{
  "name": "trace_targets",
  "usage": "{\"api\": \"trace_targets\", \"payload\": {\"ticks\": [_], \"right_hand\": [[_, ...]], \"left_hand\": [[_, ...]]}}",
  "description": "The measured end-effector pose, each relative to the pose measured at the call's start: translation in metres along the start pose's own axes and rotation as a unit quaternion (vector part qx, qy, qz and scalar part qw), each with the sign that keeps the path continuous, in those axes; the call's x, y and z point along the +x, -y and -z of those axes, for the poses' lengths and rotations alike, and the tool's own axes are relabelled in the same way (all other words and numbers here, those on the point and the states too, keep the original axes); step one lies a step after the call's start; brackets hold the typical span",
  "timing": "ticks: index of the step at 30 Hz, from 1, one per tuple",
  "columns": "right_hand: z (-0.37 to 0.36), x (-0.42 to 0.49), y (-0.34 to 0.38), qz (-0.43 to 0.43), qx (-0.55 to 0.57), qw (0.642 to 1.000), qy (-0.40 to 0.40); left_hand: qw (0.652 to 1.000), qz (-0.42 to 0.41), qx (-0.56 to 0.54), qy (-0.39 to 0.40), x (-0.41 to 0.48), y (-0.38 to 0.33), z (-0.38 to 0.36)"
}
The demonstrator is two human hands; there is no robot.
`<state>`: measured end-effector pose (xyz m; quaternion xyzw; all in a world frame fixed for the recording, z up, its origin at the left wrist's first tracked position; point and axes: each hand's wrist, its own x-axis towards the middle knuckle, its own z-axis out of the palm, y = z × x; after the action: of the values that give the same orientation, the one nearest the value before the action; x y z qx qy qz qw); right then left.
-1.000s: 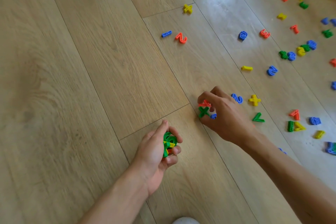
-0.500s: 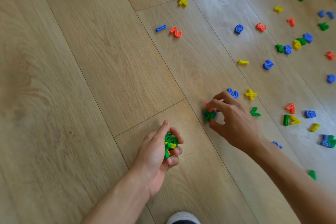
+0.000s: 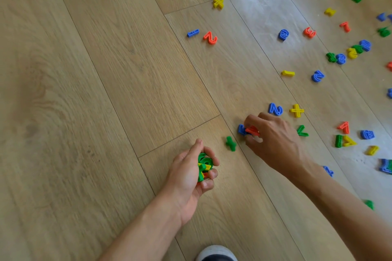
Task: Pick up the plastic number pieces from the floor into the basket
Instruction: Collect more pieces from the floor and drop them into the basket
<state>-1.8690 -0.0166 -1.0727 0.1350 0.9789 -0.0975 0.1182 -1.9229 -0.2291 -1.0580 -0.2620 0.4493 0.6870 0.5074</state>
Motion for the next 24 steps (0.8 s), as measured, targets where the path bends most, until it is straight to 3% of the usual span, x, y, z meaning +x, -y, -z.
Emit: {"api": "trace_targets", "payload": {"ticks": [7, 10, 11, 12, 14, 16, 18, 21, 24], "right_hand": [[0.004, 0.002, -0.001, -0.002, -0.014, 1.000, 0.022], [0.004, 0.002, 0.004, -0.002, -0.006, 1.000, 0.027], [0.004, 0.003, 0.006, -0.005, -0.007, 1.000, 0.027], [0.002, 0.004, 0.007, -0.005, -0.009, 1.000, 0.026], [0.001, 0.006, 0.008, -0.002, -0.014, 1.000, 0.024], [0.000, 0.006, 0.009, -0.001, -0.006, 1.000, 0.022], [0.000, 0.006, 0.009, -0.002, 0.013, 1.000, 0.017], [0.002, 0.004, 0.013, -0.012, 0.059, 0.998, 0.001], [0.007, 0.003, 0.022, -0.028, 0.113, 0.993, -0.018]], "left_hand": [[0.999, -0.025, 0.044, -0.019, -0.001, 0.001, 0.004], [0.985, -0.081, 0.142, -0.058, -0.002, 0.002, 0.005], [0.964, -0.132, 0.218, -0.076, -0.002, 0.001, 0.008], [0.921, -0.202, 0.322, -0.090, -0.002, 0.001, 0.011], [0.772, -0.330, 0.537, -0.080, 0.000, 0.000, 0.015], [0.637, -0.373, 0.671, -0.071, 0.002, 0.002, 0.014], [0.528, -0.383, 0.753, -0.082, 0.005, 0.005, 0.010], [0.438, -0.331, 0.834, -0.055, 0.012, 0.010, 0.006], [0.399, -0.325, 0.853, -0.086, 0.017, 0.013, 0.006]]}}
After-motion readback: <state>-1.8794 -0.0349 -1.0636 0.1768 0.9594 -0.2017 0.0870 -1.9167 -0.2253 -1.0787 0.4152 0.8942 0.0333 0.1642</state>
